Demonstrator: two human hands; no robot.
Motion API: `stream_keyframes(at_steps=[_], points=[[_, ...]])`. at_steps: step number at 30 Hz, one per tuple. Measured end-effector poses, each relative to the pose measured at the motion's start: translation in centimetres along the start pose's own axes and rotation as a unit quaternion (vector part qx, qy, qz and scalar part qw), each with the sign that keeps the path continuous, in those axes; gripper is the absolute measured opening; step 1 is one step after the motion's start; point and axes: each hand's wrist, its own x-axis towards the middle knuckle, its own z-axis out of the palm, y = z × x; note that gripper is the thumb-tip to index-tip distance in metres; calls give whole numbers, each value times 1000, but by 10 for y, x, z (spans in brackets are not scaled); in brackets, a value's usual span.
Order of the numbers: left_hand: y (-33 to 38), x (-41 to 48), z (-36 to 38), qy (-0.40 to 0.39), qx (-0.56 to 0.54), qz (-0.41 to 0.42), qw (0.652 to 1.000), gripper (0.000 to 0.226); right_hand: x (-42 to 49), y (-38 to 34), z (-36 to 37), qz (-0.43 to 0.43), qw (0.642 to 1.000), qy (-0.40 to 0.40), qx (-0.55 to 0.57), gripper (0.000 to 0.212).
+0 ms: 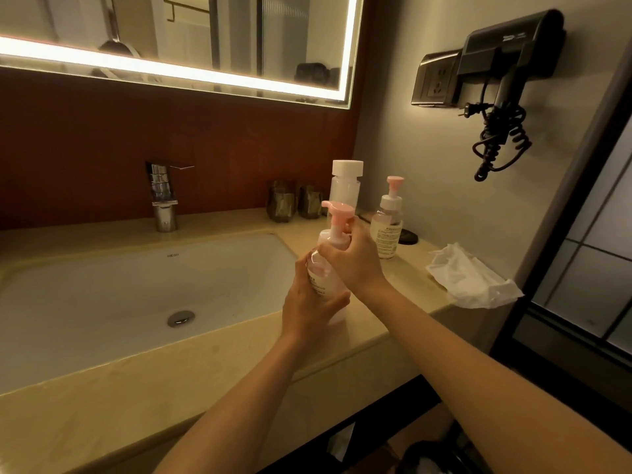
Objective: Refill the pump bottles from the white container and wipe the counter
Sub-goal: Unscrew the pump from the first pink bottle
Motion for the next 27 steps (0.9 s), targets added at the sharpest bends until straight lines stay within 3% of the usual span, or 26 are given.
stream_keyframes(at_steps=[2,5,8,11,15,18,21,24,27], points=[[0,0,0,1,-4,1,1000,86,0,-2,-2,16,997,-42,55,45],[1,0,0,0,-2,3,1000,86,3,-3,-4,43,993,-70,88,52],[0,-1,0,-1,0,6,1000,85,4,-1,-3,34,999,3,5,65],[0,0,0,-3,3,4,1000,87,1,-1,-3,13,999,42,-30,57],[1,0,0,-5,3,1,1000,87,0,-4,-4,16,1000,-22,6,50],[2,-1,0,-6,3,4,1000,86,2,-4,-5,33,996,-78,36,59],[1,-1,0,-1,7,11,1000,86,2,-3,-5,20,999,-24,-13,74],[-1,-1,1,0,10,15,1000,88,1,-3,-6,0,998,32,-60,65],[-1,0,1,-3,5,12,1000,88,-1,-4,-7,-1,999,24,-46,52]])
